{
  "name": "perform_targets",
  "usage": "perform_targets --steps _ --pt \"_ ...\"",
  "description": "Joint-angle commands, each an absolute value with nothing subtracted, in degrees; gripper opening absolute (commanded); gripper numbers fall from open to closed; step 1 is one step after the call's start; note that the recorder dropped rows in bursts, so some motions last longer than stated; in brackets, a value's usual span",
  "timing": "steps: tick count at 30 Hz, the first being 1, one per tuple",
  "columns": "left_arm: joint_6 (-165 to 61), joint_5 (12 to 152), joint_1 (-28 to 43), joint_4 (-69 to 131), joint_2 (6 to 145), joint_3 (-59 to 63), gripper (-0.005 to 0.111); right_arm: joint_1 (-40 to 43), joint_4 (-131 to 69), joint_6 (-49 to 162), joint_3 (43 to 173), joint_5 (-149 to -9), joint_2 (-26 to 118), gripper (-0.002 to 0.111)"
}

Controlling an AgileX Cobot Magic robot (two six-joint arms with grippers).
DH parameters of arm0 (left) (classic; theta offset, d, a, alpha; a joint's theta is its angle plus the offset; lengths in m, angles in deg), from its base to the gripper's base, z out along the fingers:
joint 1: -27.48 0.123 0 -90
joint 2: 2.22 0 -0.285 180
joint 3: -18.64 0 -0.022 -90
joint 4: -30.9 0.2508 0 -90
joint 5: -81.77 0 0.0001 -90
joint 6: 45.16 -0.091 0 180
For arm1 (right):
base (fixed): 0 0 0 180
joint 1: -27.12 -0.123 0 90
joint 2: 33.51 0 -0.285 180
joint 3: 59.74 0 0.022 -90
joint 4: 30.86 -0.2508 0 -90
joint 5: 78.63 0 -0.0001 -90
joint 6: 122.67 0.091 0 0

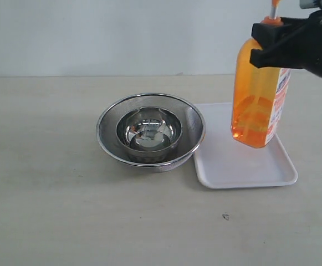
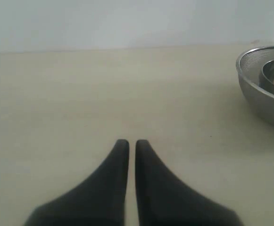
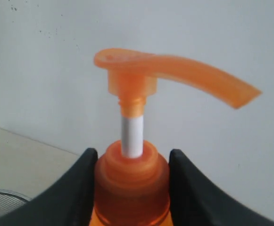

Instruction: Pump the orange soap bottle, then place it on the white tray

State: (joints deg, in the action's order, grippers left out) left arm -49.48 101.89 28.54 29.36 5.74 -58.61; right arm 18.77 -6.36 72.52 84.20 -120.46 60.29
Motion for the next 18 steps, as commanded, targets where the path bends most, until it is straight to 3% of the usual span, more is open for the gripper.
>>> perform_targets --steps 1,10,18 --pt "-49.8 101.4 28.6 29.3 5.6 -58.6 0.005 24.8 14.7 88.9 89.2 -124.9 58.4 0.0" --pt "-49.8 101.4 28.6 29.3 5.6 -58.6 0.005 33.5 36.3 106.6 96.6 -137.1 59.0 0.0" --pt "-49.8 101.4 28.6 29.3 5.6 -58.6 0.005 34.0 41.3 108.5 99.8 -142.5 65.4 0.0"
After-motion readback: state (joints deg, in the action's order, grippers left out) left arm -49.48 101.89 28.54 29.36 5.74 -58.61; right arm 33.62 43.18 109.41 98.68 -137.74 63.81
